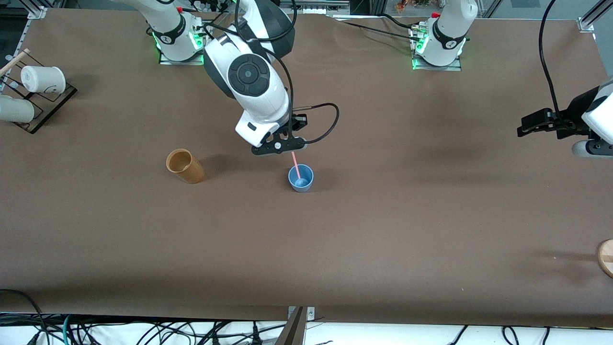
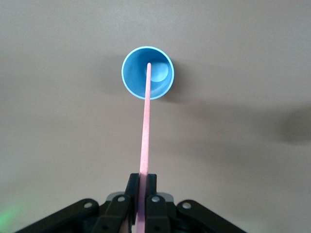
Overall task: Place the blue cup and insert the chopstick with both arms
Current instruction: 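Lower the chopstick into the blue cup and open the right gripper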
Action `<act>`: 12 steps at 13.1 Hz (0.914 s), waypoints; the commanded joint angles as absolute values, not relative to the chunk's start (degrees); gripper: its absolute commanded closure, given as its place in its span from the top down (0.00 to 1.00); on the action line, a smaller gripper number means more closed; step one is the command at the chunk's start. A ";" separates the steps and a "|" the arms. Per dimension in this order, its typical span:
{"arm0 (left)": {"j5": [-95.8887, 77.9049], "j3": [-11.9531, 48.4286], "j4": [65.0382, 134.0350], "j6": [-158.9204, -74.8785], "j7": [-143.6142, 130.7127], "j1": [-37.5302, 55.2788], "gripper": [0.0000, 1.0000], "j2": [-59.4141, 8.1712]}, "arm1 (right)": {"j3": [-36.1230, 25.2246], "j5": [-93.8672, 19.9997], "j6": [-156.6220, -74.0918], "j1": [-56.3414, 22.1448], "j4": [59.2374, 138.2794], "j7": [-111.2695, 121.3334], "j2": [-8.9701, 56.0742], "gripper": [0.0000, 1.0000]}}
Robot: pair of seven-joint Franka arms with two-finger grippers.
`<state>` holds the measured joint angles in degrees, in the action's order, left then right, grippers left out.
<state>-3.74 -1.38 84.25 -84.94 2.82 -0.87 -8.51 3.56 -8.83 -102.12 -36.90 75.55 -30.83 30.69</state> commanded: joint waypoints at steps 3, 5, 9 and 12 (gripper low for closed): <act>-4.22 -1.32 83.06 -84.90 2.55 -0.44 1.00 -9.84 | 2.99 -8.79 -102.83 -37.35 73.30 -31.99 33.75 0.98; -4.22 -1.32 82.36 -84.90 2.46 -0.35 1.00 -10.28 | 2.81 -8.88 -103.01 -37.00 73.21 -31.55 33.05 0.99; -4.22 -1.32 82.09 -84.90 2.55 -0.35 1.00 -10.37 | -0.43 -6.34 -102.57 -36.91 71.46 -31.12 29.11 1.00; -4.22 -1.32 82.09 -84.90 2.46 -0.35 1.00 -10.37 | -7.62 -3.43 -98.90 -36.91 71.98 -30.15 25.41 1.00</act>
